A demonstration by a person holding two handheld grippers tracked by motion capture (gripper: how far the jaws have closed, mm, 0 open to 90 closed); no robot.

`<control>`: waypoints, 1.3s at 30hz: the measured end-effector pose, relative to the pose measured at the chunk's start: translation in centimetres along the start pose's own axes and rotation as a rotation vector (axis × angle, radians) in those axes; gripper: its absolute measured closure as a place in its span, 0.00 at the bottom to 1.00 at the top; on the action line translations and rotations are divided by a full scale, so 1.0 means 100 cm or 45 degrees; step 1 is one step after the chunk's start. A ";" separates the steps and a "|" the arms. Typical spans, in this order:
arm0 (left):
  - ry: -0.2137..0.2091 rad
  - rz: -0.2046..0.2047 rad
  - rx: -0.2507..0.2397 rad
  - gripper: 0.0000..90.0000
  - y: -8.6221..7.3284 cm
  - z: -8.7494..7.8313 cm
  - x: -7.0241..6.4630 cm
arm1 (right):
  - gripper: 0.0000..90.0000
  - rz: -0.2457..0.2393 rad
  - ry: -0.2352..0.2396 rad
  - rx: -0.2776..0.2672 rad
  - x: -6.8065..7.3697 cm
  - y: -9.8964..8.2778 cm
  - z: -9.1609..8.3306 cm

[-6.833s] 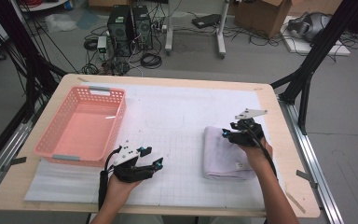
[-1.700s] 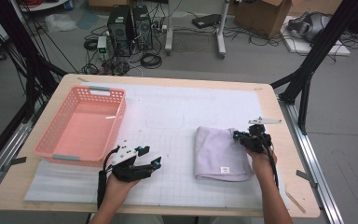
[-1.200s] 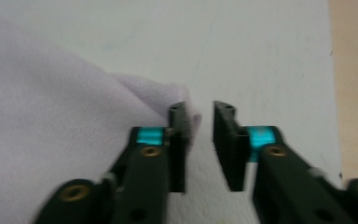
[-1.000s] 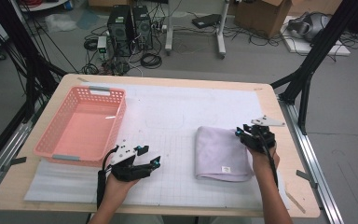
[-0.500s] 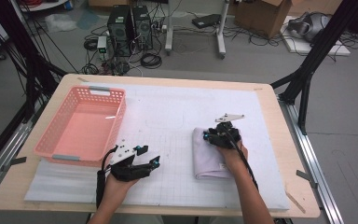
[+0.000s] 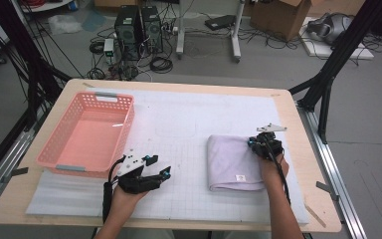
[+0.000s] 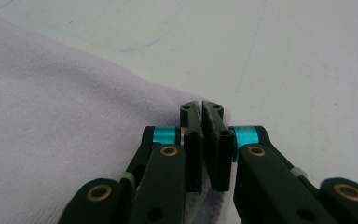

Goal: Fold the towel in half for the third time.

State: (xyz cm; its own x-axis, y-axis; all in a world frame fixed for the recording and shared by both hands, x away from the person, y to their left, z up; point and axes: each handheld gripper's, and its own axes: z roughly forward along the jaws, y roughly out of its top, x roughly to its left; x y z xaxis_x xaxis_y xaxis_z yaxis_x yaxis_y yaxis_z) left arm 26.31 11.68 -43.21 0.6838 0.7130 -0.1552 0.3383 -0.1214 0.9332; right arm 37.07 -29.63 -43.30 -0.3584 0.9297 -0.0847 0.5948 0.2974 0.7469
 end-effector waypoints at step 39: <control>-0.011 -0.009 -0.028 0.24 0.002 -0.005 0.001 | 0.29 0.027 0.221 -0.328 -0.018 -0.094 -0.138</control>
State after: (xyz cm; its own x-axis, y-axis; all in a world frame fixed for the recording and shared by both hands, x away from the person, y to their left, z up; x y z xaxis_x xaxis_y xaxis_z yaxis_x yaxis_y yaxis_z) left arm 26.09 12.05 -42.86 0.6870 0.7078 -0.1647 0.3290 -0.1009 0.9389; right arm 22.18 -37.08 -41.09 -0.4788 0.8774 0.0299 0.4097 0.1931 0.8916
